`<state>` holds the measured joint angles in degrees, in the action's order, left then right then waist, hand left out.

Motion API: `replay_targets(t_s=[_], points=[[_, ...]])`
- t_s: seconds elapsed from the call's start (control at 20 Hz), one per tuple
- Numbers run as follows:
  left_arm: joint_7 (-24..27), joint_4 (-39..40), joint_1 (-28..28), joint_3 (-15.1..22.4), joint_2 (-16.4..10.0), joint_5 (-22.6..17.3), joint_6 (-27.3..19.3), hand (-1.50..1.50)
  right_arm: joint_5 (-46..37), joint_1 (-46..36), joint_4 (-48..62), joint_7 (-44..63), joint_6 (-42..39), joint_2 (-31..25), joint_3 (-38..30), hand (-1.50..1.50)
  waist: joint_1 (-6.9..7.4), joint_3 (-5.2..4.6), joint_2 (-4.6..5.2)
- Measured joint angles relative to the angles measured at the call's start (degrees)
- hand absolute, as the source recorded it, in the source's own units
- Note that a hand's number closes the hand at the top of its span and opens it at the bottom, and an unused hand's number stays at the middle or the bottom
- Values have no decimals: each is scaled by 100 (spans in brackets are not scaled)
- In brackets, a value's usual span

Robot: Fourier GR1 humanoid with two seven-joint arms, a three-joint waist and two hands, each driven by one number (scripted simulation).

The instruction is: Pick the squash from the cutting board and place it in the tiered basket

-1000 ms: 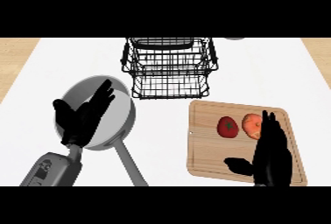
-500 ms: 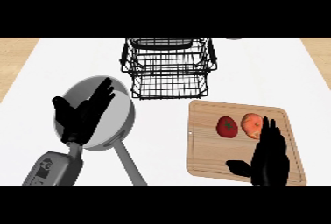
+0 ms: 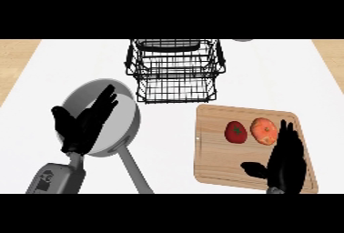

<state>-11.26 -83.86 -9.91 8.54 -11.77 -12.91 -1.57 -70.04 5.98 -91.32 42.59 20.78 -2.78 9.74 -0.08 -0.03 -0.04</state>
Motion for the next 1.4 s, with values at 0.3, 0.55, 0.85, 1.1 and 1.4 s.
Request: replay_targets(t_s=[0.3,0.55,0.85,1.1,1.4], points=[[-238,-191,-12,-149,109,175,99,0,327,-161,348,-359,256,-33,-295,-150,1,-9,-10],[-176,-82,-14,-298,255,318,202,0,551,-277,573,-593,373,-54,-500,-150,-1,-21,-20],[-257,-110,-29,-427,294,347,375,0,940,-645,1219,-954,546,-141,-858,-150,2,-38,-34],[-175,-161,114,-346,484,548,300,0,1199,-1007,1826,-1246,668,-199,-1090,-150,7,-48,-43],[-219,-115,29,-471,483,515,410,0,1579,-1310,2439,-1831,633,-287,-1190,150,5,-77,-67]])
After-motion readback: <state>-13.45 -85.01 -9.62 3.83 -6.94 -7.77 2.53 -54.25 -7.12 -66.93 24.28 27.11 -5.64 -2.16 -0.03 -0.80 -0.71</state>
